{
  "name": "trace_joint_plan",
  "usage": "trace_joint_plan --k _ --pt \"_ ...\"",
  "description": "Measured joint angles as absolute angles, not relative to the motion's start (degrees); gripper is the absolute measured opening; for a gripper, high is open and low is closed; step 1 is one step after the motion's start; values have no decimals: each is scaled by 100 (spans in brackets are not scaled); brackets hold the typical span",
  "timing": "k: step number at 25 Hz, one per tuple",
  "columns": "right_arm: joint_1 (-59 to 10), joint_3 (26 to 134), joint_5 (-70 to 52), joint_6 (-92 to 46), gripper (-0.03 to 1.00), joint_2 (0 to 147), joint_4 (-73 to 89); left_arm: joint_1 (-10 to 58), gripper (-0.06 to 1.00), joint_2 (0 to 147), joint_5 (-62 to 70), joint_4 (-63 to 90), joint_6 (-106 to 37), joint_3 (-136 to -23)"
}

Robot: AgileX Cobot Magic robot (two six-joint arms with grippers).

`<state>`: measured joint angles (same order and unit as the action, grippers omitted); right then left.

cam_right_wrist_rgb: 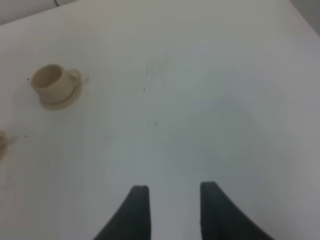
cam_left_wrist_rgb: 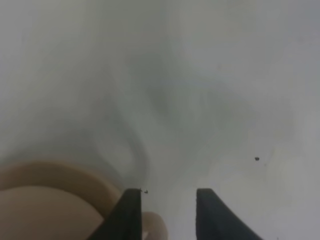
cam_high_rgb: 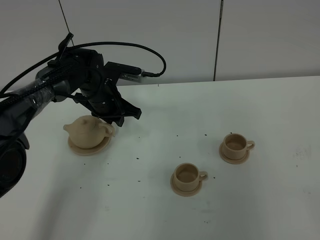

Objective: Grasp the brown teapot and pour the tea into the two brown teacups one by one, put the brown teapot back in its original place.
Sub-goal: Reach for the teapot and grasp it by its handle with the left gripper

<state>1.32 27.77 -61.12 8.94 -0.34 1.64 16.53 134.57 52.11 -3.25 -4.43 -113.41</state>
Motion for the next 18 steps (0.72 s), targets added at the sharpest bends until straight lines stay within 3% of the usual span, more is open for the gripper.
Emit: trace_joint_plan --k 18 --pt "132 2777 -6112 898 24 -34 164 1653 34 13457 5913 -287 -734 -11352"
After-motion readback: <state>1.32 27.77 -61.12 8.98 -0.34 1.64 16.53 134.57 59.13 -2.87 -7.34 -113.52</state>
